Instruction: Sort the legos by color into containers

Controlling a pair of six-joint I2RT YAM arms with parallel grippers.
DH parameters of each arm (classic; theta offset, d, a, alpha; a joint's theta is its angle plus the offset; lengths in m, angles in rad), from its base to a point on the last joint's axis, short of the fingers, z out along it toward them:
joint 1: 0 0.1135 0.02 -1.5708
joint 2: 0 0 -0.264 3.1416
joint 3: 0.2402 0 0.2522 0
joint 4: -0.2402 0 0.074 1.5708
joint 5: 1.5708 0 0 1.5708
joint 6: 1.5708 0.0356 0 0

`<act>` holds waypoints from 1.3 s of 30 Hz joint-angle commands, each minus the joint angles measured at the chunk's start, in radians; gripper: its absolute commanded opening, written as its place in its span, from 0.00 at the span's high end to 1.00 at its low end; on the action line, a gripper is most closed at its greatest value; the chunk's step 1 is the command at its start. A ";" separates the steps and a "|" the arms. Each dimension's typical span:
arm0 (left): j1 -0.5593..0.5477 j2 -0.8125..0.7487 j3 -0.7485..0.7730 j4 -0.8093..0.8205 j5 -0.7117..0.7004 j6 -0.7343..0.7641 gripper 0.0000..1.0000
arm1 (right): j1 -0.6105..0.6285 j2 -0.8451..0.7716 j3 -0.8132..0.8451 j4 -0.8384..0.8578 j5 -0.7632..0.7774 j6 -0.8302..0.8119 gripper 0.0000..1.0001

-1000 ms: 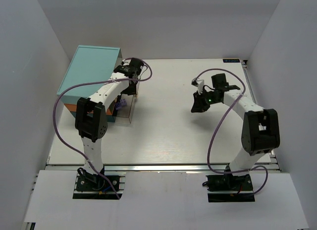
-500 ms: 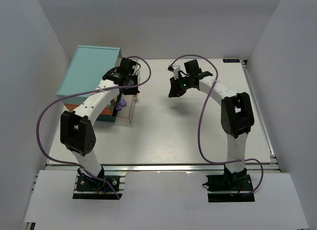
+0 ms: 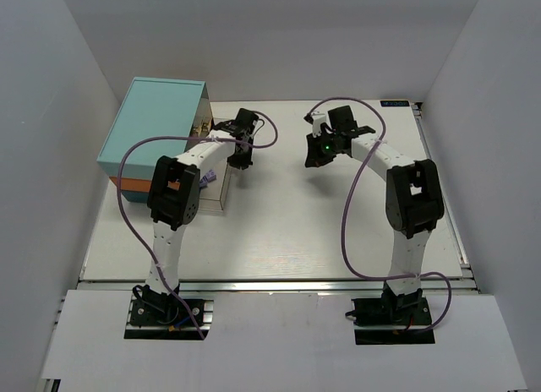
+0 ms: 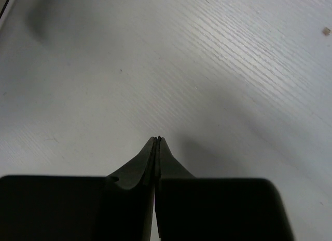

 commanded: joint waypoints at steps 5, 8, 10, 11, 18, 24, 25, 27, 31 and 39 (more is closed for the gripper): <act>0.020 -0.020 0.084 -0.082 -0.419 -0.015 0.46 | -0.042 -0.102 -0.052 0.026 0.010 0.007 1.00; 0.020 -0.035 0.057 -0.079 -0.458 -0.009 0.34 | -0.053 -0.102 -0.056 0.027 0.001 0.007 1.00; 0.030 -0.037 0.044 -0.085 -0.474 -0.009 0.28 | -0.064 -0.100 -0.056 0.026 -0.005 0.007 1.00; 0.030 -0.037 0.041 -0.084 -0.477 -0.009 0.27 | -0.071 -0.100 -0.055 0.026 -0.007 0.010 1.00; 0.049 -0.023 0.043 -0.116 -0.494 -0.025 0.22 | -0.090 -0.110 -0.066 0.024 -0.010 0.012 1.00; 0.026 -0.105 0.043 -0.069 -0.373 0.001 0.86 | -0.091 -0.149 -0.101 0.021 -0.010 -0.037 1.00; 0.026 -0.119 0.037 -0.035 -0.309 0.011 0.90 | -0.093 -0.157 -0.115 0.021 -0.013 -0.048 1.00; 0.026 -0.171 0.023 -0.012 -0.226 0.011 0.94 | -0.093 -0.180 -0.129 0.023 -0.022 -0.072 1.00; 0.026 -0.286 -0.052 0.094 0.011 0.024 0.88 | -0.094 -0.214 -0.164 0.018 -0.058 -0.134 0.77; 0.026 -0.575 -0.385 0.414 0.469 -0.095 0.17 | -0.099 -0.303 -0.196 0.018 -0.064 -0.120 0.44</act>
